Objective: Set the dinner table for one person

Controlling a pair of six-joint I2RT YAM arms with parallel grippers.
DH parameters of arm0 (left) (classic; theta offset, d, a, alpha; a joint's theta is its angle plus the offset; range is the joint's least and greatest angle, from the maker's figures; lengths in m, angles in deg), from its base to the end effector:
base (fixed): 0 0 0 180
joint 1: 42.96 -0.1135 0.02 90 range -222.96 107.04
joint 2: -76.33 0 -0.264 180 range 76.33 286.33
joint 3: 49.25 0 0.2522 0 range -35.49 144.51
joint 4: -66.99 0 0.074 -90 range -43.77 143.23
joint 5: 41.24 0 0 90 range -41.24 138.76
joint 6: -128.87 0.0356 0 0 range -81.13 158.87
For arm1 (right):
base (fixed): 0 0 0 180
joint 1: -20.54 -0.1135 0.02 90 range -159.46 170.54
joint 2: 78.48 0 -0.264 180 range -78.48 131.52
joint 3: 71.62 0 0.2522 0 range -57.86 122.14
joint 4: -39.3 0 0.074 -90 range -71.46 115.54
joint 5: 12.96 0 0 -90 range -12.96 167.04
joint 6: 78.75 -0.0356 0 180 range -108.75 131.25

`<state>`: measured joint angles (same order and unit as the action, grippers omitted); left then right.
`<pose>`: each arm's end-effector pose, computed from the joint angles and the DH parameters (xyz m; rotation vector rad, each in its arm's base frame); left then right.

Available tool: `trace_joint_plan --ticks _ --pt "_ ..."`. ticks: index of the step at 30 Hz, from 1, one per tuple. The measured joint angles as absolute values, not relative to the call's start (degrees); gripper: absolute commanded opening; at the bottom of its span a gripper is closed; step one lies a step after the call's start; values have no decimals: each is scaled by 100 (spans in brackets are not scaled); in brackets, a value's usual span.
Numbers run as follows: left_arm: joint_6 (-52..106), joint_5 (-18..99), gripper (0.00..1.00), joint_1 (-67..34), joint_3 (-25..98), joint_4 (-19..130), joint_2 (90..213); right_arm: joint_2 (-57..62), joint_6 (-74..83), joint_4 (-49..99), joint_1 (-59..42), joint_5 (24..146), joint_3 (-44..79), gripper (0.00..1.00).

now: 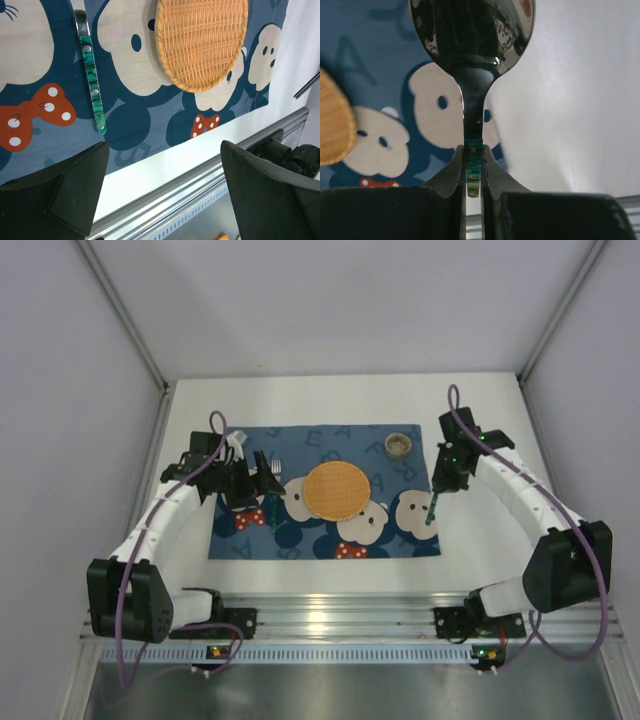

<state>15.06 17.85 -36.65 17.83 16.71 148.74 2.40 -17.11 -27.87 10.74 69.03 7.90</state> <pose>0.2468 -0.0457 0.2555 -0.1731 2.5650 -0.8898 0.2672 0.0411 0.2665 0.4782 2.7009 -0.0115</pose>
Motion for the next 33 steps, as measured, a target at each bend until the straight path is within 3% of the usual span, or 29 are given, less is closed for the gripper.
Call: trace_joint_plan --ticks 7,28,30,31,33 --pt "1425 1988 98 -3661 1785 1453 14559 644 -2247 -2616 -485 7355 873 0" --pt "1242 2530 98 -3661 1872 295 13099 3167 -1914 -2354 -942 7353 2418 0" --pt "1239 2578 98 -3661 1872 249 13059 3248 -1864 -2380 -946 7320 2423 6" --pt "1237 2587 98 -3661 1872 225 13051 3280 -1838 -2389 -948 7296 2431 21" --pt "1220 2591 98 -3661 1872 209 13044 3313 -1801 -2391 -950 7250 2434 34"
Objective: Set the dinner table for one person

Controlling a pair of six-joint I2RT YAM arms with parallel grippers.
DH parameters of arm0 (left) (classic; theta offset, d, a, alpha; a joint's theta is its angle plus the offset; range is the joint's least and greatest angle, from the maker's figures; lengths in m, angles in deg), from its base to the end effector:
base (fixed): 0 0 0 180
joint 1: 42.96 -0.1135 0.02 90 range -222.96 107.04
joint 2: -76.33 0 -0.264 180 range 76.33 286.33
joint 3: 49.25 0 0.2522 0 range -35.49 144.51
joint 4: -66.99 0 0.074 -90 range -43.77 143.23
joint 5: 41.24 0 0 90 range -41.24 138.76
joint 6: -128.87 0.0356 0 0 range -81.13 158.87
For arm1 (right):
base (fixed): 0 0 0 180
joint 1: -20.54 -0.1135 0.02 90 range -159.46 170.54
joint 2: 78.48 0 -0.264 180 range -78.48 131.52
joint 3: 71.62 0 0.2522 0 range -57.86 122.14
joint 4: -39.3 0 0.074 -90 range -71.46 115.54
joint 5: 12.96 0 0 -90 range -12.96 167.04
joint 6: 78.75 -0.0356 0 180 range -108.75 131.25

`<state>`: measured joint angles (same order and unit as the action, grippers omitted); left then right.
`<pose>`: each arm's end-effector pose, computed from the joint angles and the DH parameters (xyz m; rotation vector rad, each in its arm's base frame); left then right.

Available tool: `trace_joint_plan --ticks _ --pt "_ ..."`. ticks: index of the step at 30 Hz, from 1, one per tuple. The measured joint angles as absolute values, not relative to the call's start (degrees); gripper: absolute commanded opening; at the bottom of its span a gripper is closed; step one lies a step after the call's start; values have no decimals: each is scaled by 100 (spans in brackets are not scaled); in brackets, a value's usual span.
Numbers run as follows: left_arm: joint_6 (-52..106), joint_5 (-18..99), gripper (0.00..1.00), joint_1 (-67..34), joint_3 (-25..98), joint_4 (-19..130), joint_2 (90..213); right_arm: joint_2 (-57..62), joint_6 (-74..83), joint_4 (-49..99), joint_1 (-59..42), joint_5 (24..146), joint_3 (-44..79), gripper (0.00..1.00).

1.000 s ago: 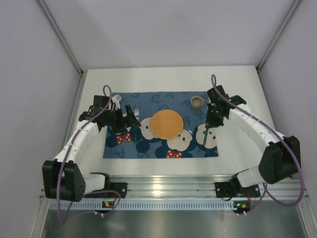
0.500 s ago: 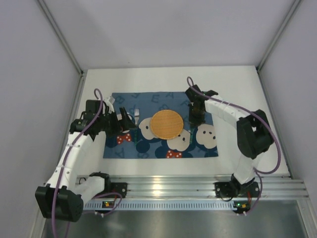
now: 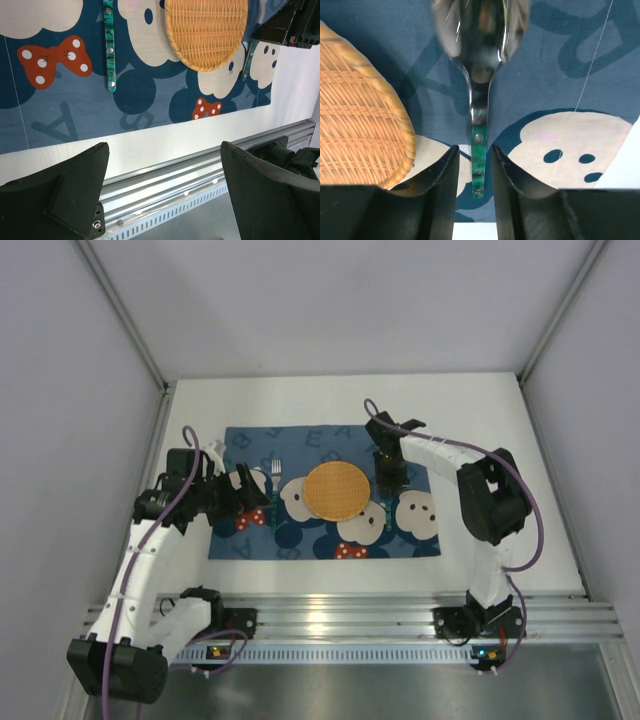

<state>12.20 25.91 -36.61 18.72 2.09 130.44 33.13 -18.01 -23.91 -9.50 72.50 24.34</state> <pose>0.1746 -0.0333 0.3047 -0.2654 2.4950 -0.7365 0.3314 0.1884 0.1835 -0.0086 2.9333 0.0405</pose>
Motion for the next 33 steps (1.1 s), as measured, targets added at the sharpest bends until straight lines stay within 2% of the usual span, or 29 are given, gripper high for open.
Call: trace_joint_plan --ticks 3,8,11,14,16,18,21,22,27,30,33 --pt "1200 2589 98 -3661 1872 214 13046 3313 -1722 -2420 -963 7145 2447 42" --pt "1189 2594 98 -3661 1859 264 13073 3300 -1624 -2509 -972 7014 2484 46" --pt "1191 2607 98 -3661 1859 310 13153 3208 -1600 -2601 -974 6986 2484 52" --pt "1198 2685 98 -3661 1870 364 13289 2780 -1578 -2732 -992 6979 2473 64" --pt "1200 2784 98 -3661 1955 354 13448 2323 -1552 -2765 -1036 6997 2473 79" --pt "1207 2961 98 -3659 2248 308 13730 1757 -1429 -2743 -1134 7084 2473 89" --pt "1259 3313 98 -3657 3061 181 14181 933 -1169 -2691 -1352 7357 2473 94" --pt "1288 3470 98 -3657 3422 146 14316 692 -1082 -2673 -1429 7466 2473 99" --pt "1508 4757 98 -3654 4788 489 14404 -693 -776 -2155 -1844 7637 2062 100" --pt "2013 5752 98 -3654 3879 1879 13588 -2009 -859 -1410 -1954 7375 1183 100" --pt "2715 6554 98 -3654 1697 3722 12412 -3502 -1261 -512 -1954 6673 -233 100"
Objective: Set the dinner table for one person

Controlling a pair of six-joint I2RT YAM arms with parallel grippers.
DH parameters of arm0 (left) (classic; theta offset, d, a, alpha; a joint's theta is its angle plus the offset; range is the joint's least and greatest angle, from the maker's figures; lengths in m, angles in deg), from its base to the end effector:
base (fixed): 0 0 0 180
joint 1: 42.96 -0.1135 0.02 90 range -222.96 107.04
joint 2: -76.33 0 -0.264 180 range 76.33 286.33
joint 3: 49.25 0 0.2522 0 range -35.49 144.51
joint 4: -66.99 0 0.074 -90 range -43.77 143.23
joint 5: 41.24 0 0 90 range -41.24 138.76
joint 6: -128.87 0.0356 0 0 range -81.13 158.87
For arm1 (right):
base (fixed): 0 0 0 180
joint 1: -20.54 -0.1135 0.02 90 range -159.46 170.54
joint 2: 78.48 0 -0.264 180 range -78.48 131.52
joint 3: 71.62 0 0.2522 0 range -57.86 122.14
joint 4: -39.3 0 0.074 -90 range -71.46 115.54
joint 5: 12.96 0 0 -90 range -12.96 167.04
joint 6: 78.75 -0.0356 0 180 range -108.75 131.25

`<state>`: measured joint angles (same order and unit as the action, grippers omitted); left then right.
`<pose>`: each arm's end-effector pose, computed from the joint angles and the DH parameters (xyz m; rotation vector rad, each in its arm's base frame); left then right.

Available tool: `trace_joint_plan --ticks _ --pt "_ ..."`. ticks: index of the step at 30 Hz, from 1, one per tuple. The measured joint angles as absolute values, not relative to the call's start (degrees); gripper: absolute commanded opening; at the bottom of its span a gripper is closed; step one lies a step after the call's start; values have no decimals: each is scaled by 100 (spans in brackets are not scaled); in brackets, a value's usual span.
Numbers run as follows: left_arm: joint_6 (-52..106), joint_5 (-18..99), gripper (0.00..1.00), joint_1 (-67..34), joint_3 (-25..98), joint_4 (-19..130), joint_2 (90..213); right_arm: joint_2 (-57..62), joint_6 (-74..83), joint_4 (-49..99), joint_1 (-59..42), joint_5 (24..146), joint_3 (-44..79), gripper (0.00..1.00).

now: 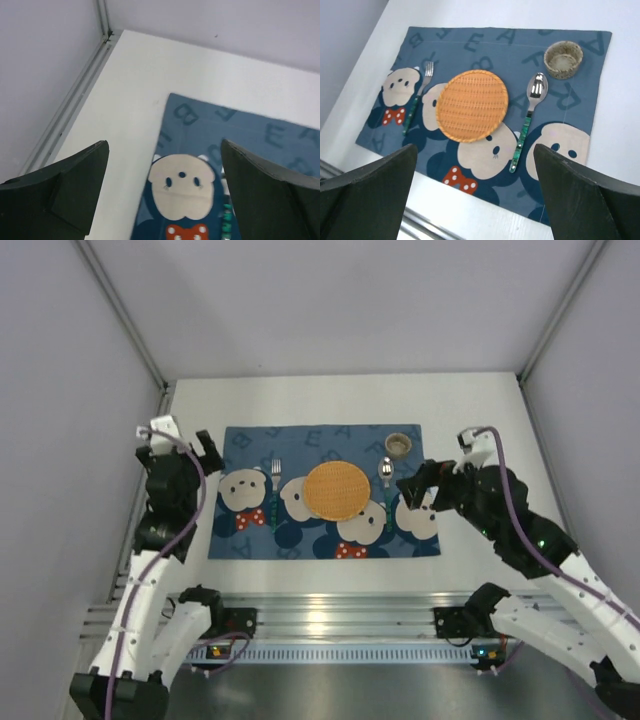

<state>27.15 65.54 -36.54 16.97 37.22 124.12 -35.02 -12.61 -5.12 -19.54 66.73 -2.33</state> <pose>0.1878 -0.0108 0.3675 -0.2918 1.7359 0.0288 0.1255 0.0973 0.3702 -0.1483 1.9276 0.5865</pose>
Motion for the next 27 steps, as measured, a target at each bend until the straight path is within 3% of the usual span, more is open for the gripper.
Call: trace_joint_plan --ticks 3,8,18,21,27 --pt "3228 6692 99 -3670 -390 5215 11903 -4214 -1370 -319 -1947 6494 -1223 100" --pt "3593 6425 99 -3681 -1509 6194 12777 -4370 -1543 -398 -1947 6503 -1737 100" --pt "3707 5946 99 -4319 -1725 8954 15173 -3906 -1622 -920 -1947 6092 -1208 100" --pt "3681 5765 98 -4470 -1522 9072 15923 -3786 -1622 -1047 -1947 6076 -1094 100" --pt "3552 5074 98 -4511 -1579 10285 16347 -3548 -1713 -1143 -1947 6074 -959 100"
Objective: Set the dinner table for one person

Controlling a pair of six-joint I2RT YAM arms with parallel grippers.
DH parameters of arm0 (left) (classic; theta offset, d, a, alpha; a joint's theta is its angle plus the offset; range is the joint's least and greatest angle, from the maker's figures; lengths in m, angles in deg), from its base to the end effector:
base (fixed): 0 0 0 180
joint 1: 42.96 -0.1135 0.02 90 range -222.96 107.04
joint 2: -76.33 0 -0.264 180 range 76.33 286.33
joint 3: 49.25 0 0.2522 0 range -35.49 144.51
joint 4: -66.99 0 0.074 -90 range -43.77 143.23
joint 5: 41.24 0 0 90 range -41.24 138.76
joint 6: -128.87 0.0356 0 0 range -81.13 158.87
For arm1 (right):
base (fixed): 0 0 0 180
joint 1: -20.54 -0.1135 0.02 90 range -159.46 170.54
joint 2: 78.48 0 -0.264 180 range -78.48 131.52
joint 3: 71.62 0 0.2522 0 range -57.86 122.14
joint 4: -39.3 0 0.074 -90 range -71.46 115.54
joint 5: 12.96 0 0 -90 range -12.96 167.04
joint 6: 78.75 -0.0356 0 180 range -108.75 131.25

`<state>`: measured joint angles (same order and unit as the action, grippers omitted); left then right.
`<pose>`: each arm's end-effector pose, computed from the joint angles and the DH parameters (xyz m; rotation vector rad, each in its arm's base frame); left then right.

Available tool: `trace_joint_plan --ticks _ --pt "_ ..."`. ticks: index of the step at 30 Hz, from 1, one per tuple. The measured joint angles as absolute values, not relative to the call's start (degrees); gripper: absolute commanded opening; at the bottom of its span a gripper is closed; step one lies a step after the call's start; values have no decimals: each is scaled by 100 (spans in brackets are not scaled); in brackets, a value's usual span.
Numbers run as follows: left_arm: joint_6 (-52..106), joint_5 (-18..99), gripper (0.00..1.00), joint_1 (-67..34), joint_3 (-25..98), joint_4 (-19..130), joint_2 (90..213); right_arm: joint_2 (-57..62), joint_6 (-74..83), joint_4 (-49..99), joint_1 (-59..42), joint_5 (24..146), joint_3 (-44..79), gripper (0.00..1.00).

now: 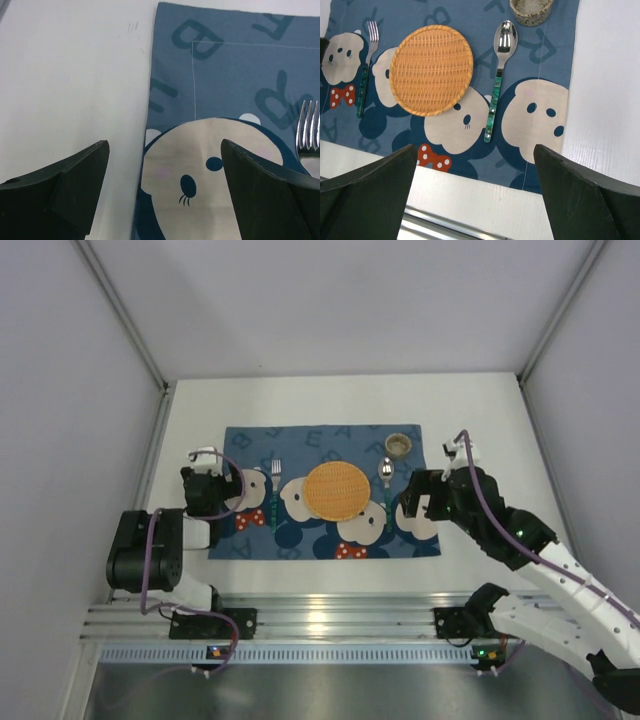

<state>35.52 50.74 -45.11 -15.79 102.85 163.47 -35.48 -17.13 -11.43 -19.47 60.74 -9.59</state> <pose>0.2603 0.0110 0.1404 -0.1139 1.8782 0.0181 0.1270 0.0935 0.3189 -0.0463 2.1263 0.4134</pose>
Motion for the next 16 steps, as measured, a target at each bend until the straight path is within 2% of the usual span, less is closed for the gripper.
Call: trace_joint_plan --ticks 2,16 --pt "3539 4974 98 -4513 -1730 10733 16543 -3366 -1751 -1141 -1947 6074 -862 100" --pt "3539 4812 98 -4478 -1741 11026 16661 -2367 -1514 -1040 -1947 5821 -288 100"
